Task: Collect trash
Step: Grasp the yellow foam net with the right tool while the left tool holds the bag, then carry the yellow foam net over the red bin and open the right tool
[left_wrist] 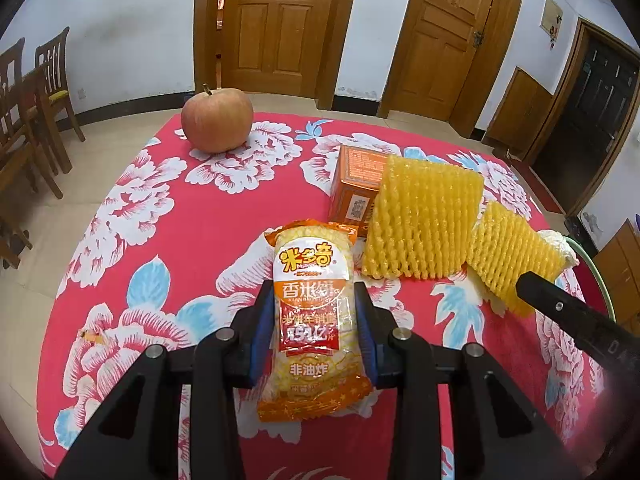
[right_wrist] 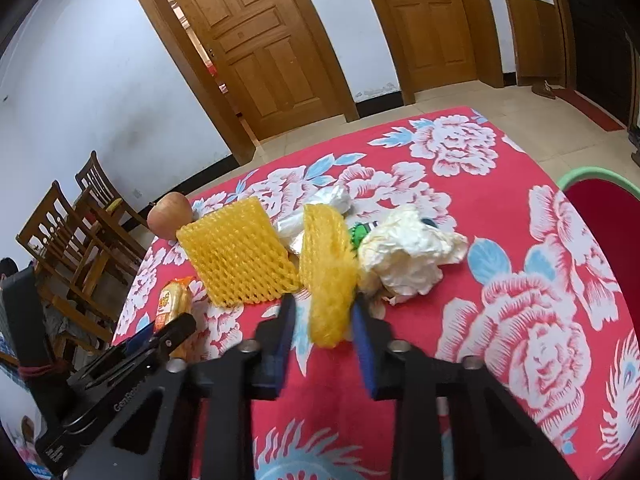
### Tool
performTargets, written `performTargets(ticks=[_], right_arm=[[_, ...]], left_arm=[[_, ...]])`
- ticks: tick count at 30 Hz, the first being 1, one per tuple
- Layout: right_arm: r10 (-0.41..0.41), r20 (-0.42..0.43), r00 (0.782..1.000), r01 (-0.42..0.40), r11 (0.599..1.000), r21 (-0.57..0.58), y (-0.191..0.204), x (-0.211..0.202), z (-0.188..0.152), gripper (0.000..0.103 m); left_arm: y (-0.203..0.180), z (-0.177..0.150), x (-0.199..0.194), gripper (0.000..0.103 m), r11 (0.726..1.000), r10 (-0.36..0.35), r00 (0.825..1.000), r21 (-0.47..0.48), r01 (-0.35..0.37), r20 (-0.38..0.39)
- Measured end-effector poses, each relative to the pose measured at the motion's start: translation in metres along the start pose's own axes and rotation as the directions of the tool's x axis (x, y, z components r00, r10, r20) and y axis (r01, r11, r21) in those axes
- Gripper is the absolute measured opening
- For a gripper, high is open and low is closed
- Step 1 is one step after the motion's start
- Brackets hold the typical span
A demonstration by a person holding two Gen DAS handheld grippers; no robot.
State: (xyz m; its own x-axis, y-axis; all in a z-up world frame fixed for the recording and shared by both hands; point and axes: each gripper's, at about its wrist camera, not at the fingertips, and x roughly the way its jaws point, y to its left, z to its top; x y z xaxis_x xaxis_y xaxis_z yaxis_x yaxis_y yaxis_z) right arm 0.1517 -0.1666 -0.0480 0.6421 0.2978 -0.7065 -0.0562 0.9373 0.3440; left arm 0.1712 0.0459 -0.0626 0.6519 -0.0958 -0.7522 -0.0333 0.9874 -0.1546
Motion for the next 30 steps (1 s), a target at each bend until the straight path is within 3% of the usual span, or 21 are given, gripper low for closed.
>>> performTargets(ticks=[2, 18, 30], right_arm=[[-0.002, 0.004, 1.0, 0.002, 1.0, -0.018, 0.002, 0.0, -0.001, 0.014], [0.074, 0.089, 0.993, -0.071, 0.997, -0.04, 0.003, -0.055, -0.019, 0.013], [-0.012, 0.184, 0.983, -0.001, 0.997, 0.074, -0.047, -0.108, -0.025, 0.013]], left_arm=[[0.001, 0.0, 0.0, 0.038, 1.0, 0.001, 1.0, -0.003, -0.001, 0.0], [0.001, -0.001, 0.0, 0.038, 1.0, -0.008, 1.0, -0.004, 0.008, 0.008], [-0.008, -0.003, -0.001, 0.038, 1.0, -0.014, 1.0, 0.021, 0.014, 0.011]])
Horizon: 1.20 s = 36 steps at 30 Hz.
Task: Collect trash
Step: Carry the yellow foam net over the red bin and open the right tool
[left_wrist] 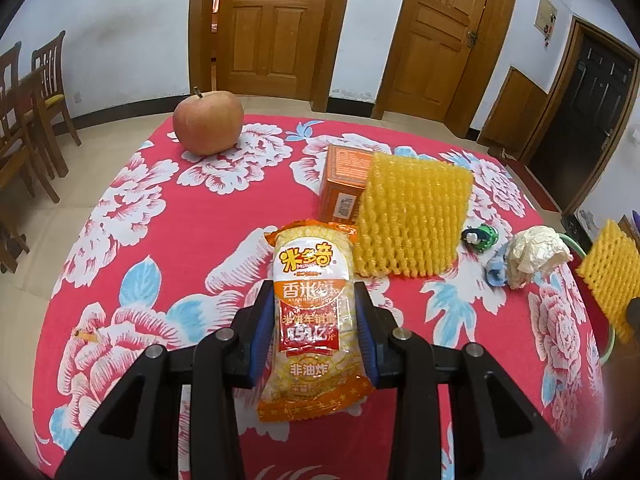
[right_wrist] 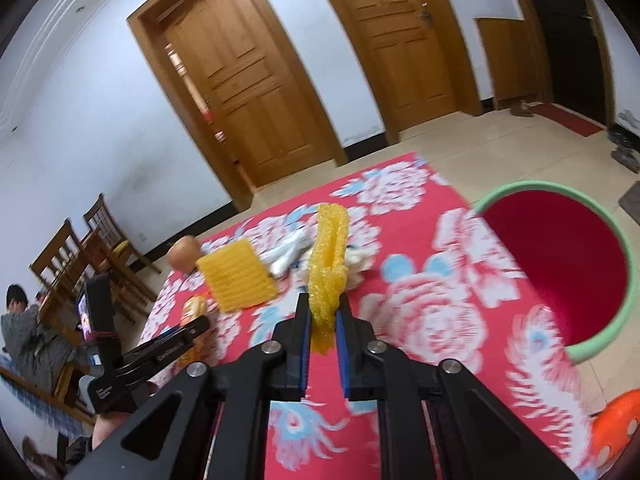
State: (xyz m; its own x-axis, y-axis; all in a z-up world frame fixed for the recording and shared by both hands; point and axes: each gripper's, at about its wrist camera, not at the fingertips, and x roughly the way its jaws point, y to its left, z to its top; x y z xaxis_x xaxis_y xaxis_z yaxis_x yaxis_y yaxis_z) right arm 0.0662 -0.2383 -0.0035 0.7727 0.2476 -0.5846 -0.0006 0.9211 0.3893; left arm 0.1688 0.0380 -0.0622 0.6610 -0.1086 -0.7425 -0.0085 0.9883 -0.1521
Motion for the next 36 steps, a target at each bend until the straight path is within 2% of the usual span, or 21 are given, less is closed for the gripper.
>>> performTargets(ticks=[11, 19, 28, 36], right_arm=[[-0.132, 0.059, 0.989, 0.126, 0.987, 0.096, -0.063, -0.033, -0.001, 0.013], [-0.192, 0.055, 0.98, 0.179, 0.967, 0.18, -0.108, -0.043, -0.006, 0.013], [-0.223, 0.014, 0.975, 0.212, 0.944, 0.255, -0.148, -0.033, -0.01, 0.014], [-0.228, 0.007, 0.974, 0.215, 0.931, 0.296, -0.168, -0.035, -0.011, 0.017]], left_arm=[[-0.016, 0.002, -0.019, 0.038, 0.999, -0.041, 0.999, 0.011, 0.041, 0.014], [-0.035, 0.002, -0.042, 0.038, 0.996, -0.084, 0.996, 0.019, 0.083, 0.029], [-0.064, 0.004, -0.062, 0.038, 0.99, -0.131, 0.991, 0.052, 0.129, 0.035], [-0.099, 0.004, -0.068, 0.038, 0.981, -0.165, 0.986, 0.109, 0.161, 0.027]])
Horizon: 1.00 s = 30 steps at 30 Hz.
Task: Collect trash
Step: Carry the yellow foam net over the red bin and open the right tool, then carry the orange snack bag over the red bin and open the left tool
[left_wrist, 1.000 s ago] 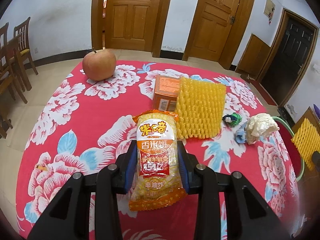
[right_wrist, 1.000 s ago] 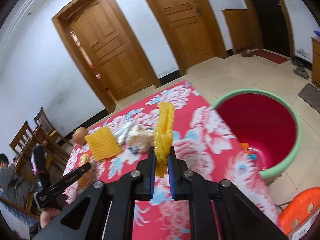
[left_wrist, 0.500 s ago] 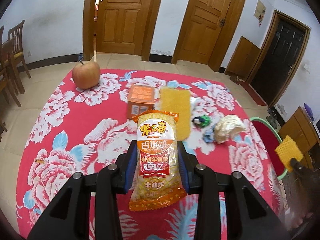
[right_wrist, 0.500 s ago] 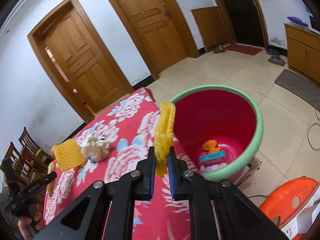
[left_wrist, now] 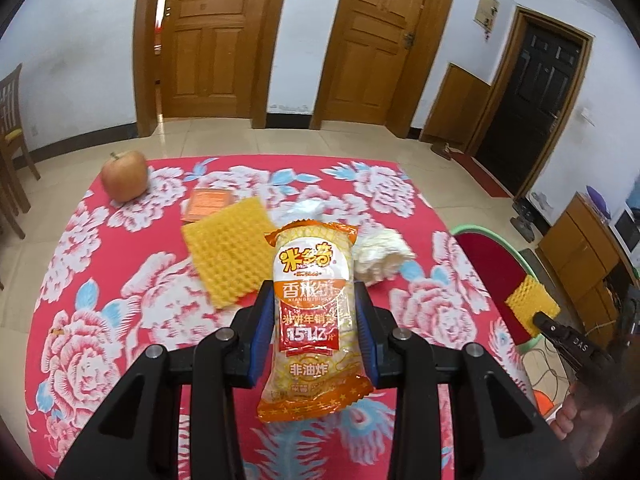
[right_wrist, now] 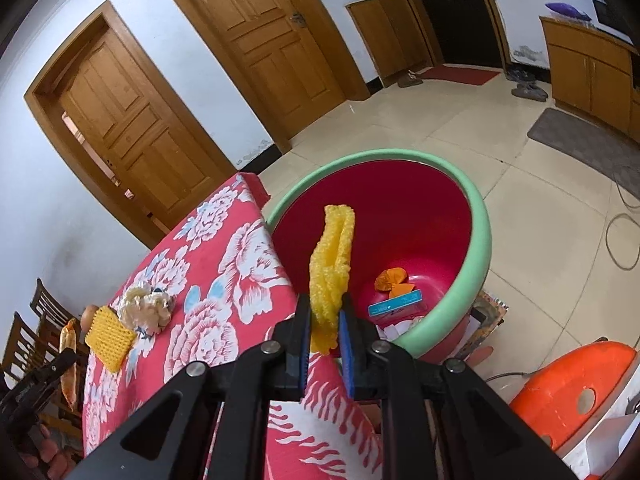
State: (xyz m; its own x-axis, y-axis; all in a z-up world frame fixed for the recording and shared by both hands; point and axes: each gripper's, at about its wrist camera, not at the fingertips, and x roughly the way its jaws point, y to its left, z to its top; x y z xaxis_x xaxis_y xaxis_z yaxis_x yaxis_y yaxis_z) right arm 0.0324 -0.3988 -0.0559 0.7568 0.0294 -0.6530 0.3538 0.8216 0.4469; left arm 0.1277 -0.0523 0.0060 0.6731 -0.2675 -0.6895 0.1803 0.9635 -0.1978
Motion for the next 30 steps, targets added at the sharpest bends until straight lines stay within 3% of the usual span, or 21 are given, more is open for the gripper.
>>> performTargets(ticks=[9, 16, 30], right_arm=[[0.026, 0.0, 1.0, -0.026, 0.999, 0.047, -0.014, -0.007, 0.007, 0.034], [0.048, 0.057, 0.997, -0.051, 0.998, 0.049, -0.015, -0.03, 0.008, 0.044], [0.008, 0.106, 0.994, -0.02, 0.992, 0.121, -0.041, -0.05, 0.007, 0.048]], left_arm=[[-0.053, 0.003, 0.014, 0.038, 0.993, -0.082, 0.996, 0.085, 0.085, -0.042], [-0.106, 0.004, 0.031, 0.038, 0.972, -0.145, 0.987, 0.174, 0.156, -0.075], [-0.188, -0.002, 0.086, 0.038, 0.93, -0.209, 0.963, 0.268, 0.249, -0.17]])
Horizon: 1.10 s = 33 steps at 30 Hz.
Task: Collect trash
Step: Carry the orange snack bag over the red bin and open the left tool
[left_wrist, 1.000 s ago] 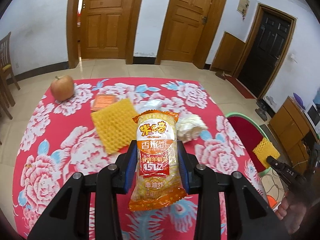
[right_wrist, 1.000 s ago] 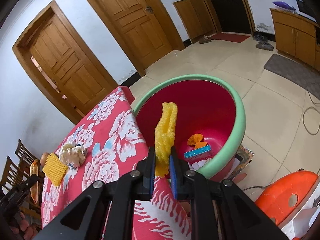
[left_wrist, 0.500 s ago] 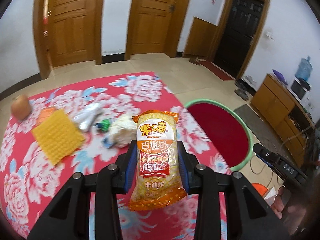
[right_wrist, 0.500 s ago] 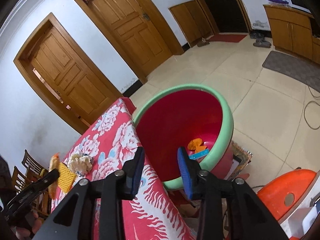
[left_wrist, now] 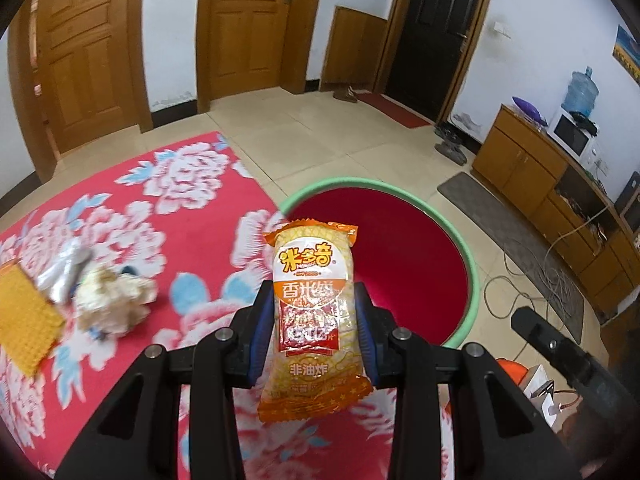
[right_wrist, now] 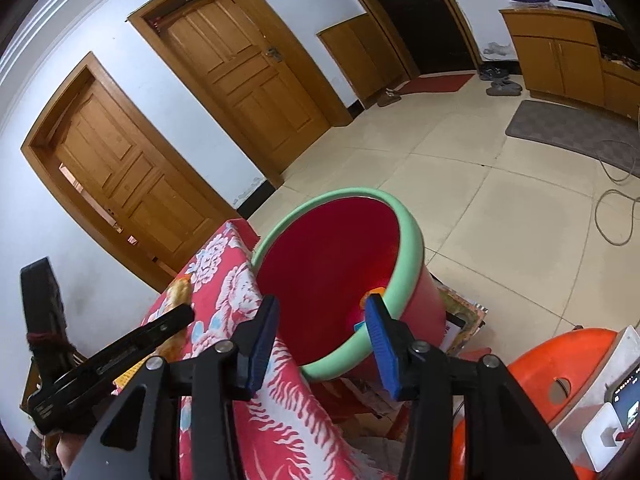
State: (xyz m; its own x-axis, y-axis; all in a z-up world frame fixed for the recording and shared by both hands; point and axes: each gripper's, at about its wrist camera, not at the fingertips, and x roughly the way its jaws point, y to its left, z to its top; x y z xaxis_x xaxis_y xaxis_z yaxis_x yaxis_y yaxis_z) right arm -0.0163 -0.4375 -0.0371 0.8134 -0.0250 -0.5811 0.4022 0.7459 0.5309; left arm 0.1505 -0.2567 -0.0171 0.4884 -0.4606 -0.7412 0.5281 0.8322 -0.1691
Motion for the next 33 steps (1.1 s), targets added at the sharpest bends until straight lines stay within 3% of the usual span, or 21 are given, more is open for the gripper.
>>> performTargets(ticks=[7, 11, 14, 25, 33], right_arm=[[-0.013, -0.004, 1.0, 0.013, 0.999, 0.035, -0.017, 0.003, 0.003, 0.048], [-0.021, -0.009, 1.0, 0.021, 0.999, 0.046, -0.022, 0.005, 0.001, 0.048], [-0.024, -0.011, 1.0, 0.025, 0.998, 0.052, -0.026, 0.005, 0.001, 0.049], [-0.014, -0.02, 1.0, 0.014, 0.999, 0.039, -0.022, 0.004, -0.001, 0.053], [-0.007, -0.024, 1.0, 0.008, 1.0, 0.024, -0.017, 0.004, -0.003, 0.057]], left_arm=[[-0.024, 0.011, 0.027, 0.039, 0.999, -0.027, 0.999, 0.044, 0.028, -0.025], [-0.031, 0.015, 0.031, 0.06, 0.998, -0.045, 0.999, 0.043, 0.046, -0.016], [-0.033, 0.015, 0.03, 0.064, 0.998, -0.043, 0.999, 0.05, 0.044, -0.011], [-0.013, 0.009, 0.008, 0.065, 1.0, -0.003, 1.0, 0.023, 0.002, 0.009], [0.023, 0.005, -0.013, 0.065, 0.995, 0.099, 0.994, -0.02, -0.098, 0.047]])
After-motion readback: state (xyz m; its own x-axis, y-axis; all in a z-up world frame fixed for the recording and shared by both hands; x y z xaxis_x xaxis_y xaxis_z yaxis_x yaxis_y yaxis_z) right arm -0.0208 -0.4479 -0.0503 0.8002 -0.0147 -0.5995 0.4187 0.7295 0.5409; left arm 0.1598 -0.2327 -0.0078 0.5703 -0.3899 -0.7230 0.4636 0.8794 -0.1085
